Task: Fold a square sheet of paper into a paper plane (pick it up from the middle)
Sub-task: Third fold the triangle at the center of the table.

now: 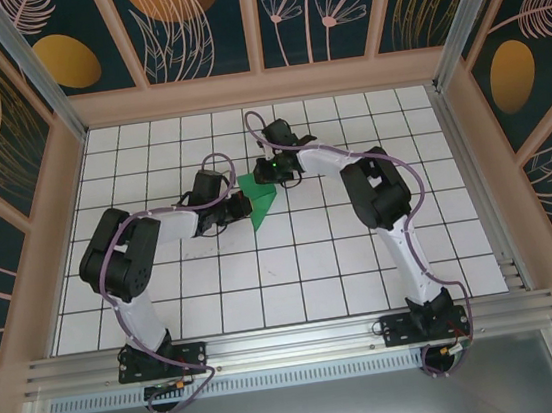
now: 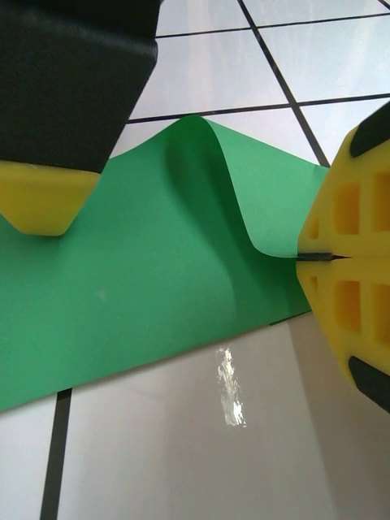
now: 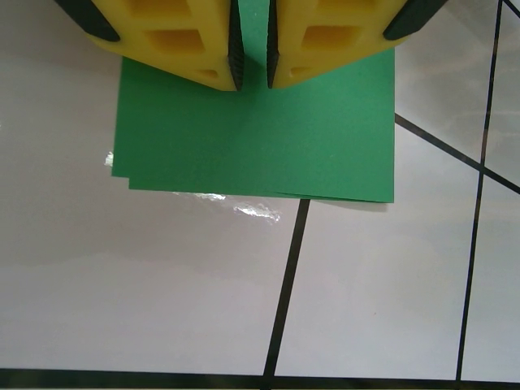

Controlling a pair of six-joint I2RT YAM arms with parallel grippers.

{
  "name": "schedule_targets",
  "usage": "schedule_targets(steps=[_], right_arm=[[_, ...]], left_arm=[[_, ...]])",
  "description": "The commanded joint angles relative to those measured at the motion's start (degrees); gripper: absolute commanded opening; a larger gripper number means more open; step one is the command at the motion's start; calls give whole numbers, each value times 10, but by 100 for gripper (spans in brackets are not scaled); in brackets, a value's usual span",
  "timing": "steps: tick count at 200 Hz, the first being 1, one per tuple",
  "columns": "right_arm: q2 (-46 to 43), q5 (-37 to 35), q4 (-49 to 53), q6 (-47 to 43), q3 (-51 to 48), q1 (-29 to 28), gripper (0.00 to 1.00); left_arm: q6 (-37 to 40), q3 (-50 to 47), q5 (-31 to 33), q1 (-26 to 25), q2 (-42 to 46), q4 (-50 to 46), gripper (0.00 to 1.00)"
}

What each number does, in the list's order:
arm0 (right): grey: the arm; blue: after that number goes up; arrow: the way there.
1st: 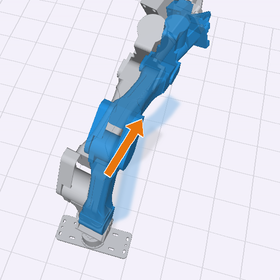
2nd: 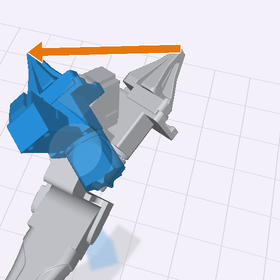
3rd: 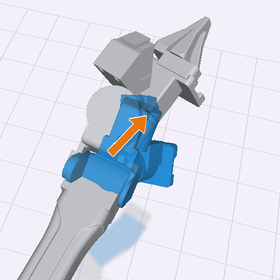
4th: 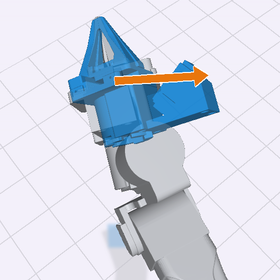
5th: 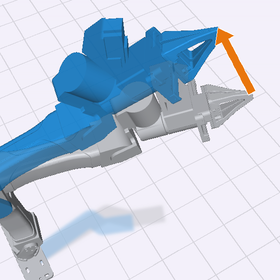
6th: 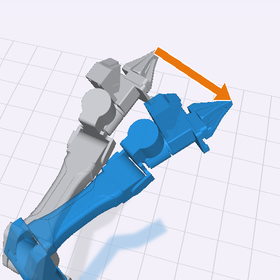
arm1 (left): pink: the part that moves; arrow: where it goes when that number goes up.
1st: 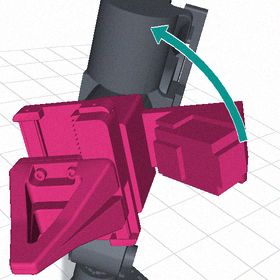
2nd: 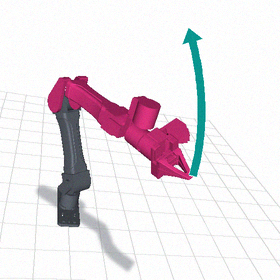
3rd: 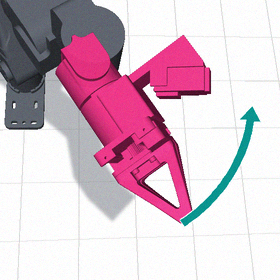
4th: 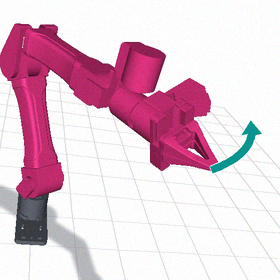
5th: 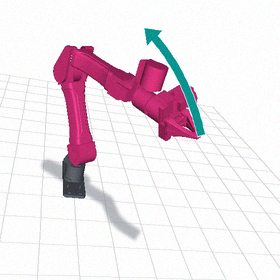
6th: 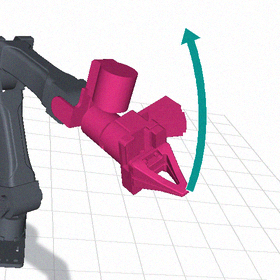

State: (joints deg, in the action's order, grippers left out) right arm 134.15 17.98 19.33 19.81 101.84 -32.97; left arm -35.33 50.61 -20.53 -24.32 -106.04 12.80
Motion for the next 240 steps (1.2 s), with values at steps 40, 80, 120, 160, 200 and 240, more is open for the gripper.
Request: schedule_targets(steps=[40,80,120,160,200,240], right_arm=[[13,-12,24,-7,-23,5,18],[12,-12,21,-7,-27,4,18],[7,-8,20,-7,-26,4,18],[-18,16,13,-1,-14,6,18],[-103,45,-39,18,-63,9,20],[-210,70,-128,59,-220,-4,21]], left_arm=[[9,18,15,3,-15,-14,5],[10,19,18,3,-20,-15,5],[9,19,16,3,-24,-16,5],[9,18,14,3,-28,-21,4],[9,15,16,3,-33,-27,4],[7,12,18,3,-36,-28,4]])
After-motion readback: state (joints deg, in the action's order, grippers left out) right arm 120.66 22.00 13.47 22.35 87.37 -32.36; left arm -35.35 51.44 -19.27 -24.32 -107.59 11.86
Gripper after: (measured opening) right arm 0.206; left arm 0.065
